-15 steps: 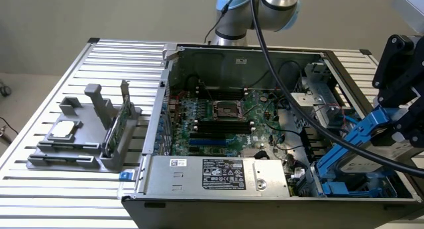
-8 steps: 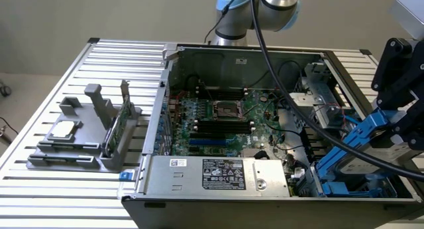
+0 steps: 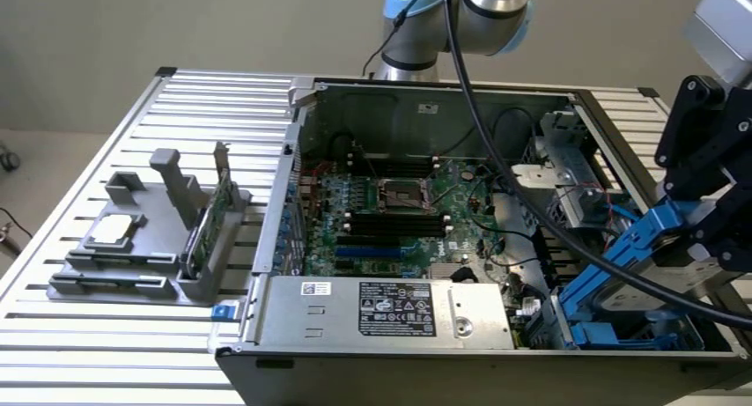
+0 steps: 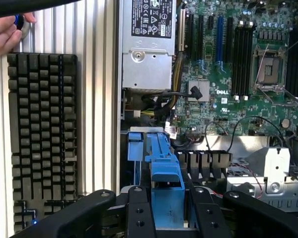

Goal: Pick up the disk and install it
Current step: 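Insert the disk into the insertion slot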

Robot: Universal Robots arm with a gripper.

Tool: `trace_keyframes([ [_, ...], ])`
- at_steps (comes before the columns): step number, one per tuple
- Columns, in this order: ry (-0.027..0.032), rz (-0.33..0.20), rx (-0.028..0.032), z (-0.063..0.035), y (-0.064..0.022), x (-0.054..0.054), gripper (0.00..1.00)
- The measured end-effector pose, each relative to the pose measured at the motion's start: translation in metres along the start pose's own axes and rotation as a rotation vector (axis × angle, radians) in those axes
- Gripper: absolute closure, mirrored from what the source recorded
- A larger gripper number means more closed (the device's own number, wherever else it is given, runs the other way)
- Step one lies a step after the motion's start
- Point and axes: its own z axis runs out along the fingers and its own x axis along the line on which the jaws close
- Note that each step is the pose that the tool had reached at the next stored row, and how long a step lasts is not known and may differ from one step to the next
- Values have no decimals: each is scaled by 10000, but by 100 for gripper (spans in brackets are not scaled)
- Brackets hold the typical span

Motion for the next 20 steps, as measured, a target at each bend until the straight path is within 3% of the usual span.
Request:
trace_keyframes([
  [10, -43, -78, -9, 76, -8, 8, 67],
  [20, -175, -199, -20, 148, -11, 14, 67],
])
